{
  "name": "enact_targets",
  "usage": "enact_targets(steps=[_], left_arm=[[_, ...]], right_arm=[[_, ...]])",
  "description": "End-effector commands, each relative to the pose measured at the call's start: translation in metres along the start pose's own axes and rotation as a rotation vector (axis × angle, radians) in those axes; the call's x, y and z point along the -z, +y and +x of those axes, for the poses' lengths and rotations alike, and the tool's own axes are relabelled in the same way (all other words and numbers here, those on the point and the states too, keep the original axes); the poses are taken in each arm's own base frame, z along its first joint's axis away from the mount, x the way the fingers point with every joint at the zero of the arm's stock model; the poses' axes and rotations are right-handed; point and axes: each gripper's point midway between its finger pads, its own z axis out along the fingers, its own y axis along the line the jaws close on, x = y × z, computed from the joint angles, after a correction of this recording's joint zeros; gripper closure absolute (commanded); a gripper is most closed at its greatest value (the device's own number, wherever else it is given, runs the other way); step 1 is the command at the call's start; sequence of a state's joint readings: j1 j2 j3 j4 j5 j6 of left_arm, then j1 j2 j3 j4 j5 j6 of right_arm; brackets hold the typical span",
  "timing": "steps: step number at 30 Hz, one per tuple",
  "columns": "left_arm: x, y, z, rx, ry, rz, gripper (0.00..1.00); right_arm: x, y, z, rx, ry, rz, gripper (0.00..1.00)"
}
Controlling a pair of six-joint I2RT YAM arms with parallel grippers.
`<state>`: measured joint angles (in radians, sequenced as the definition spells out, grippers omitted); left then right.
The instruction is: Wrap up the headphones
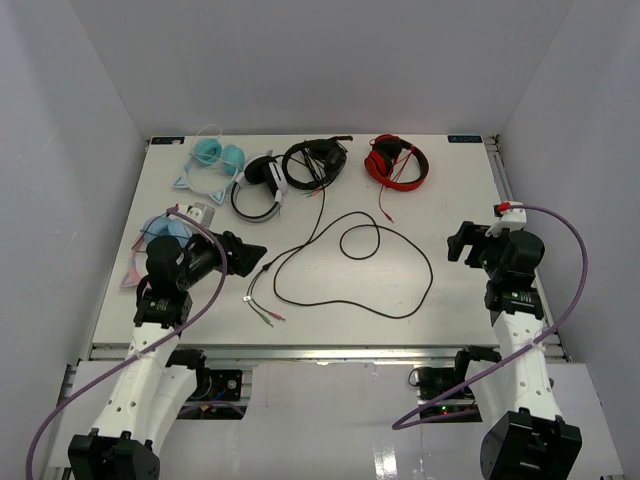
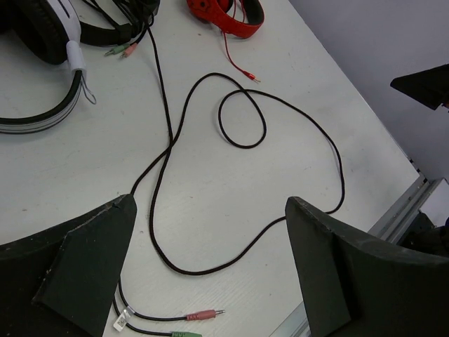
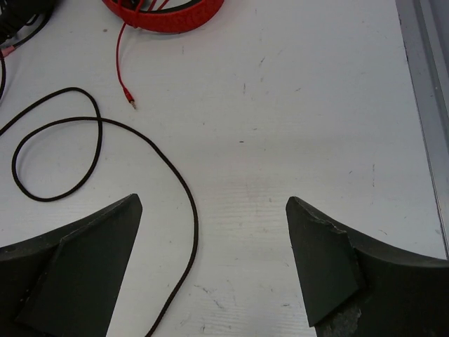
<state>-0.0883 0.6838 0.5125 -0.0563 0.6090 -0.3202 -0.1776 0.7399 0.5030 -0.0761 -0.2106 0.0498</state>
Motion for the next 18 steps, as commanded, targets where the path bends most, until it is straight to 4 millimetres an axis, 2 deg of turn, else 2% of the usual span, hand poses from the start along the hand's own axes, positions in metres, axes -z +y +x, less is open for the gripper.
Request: enact_targets(steps=[1,3,4,6,7,9,10,13,15,18], left_arm=[[-0.002,0.001,-0.003,0.025,-0.019,-0.007,0.02],[-0.006,0.011,0.000,0.078,0.003,-0.061,0.02],[-0.009,0.016,0.003,0.127,0.024,-0.087,0.02],[-0.015,0.023,0.005,0.257,0.017,-0.124,0.02],[-0.020,0.031,0.010,0.318,0.027,-0.160,0.02],[-0.028,0.050,0.023,0.470,0.056,-0.266,0.02],[-0.033,0.058,0.023,0.541,0.064,-0.313,0.03],[-0.040,0.088,0.005,0.654,0.029,-0.505,0.05],[-0.044,0.117,0.010,0.697,0.046,-0.671,0.09],[-0.067,0.143,0.000,0.719,0.082,-0.771,0.15]], right_arm=[[0.008,0.018,-0.033,0.080,-0.103,-0.101,0.10],[0.015,0.057,-0.013,0.227,-0.082,-0.369,0.10],[0.026,0.081,0.003,0.352,-0.070,-0.559,0.10],[0.035,0.099,0.013,0.480,-0.095,-0.715,0.10],[0.036,0.104,0.015,0.487,-0.095,-0.758,0.10],[0.033,0.103,0.020,0.492,-0.072,-0.773,0.10],[0.029,0.099,0.024,0.490,-0.051,-0.749,0.10],[0.027,0.093,0.029,0.492,-0.026,-0.715,0.10],[0.030,0.094,0.028,0.494,-0.029,-0.716,0.10],[0.033,0.096,0.022,0.503,-0.055,-0.720,0.10]])
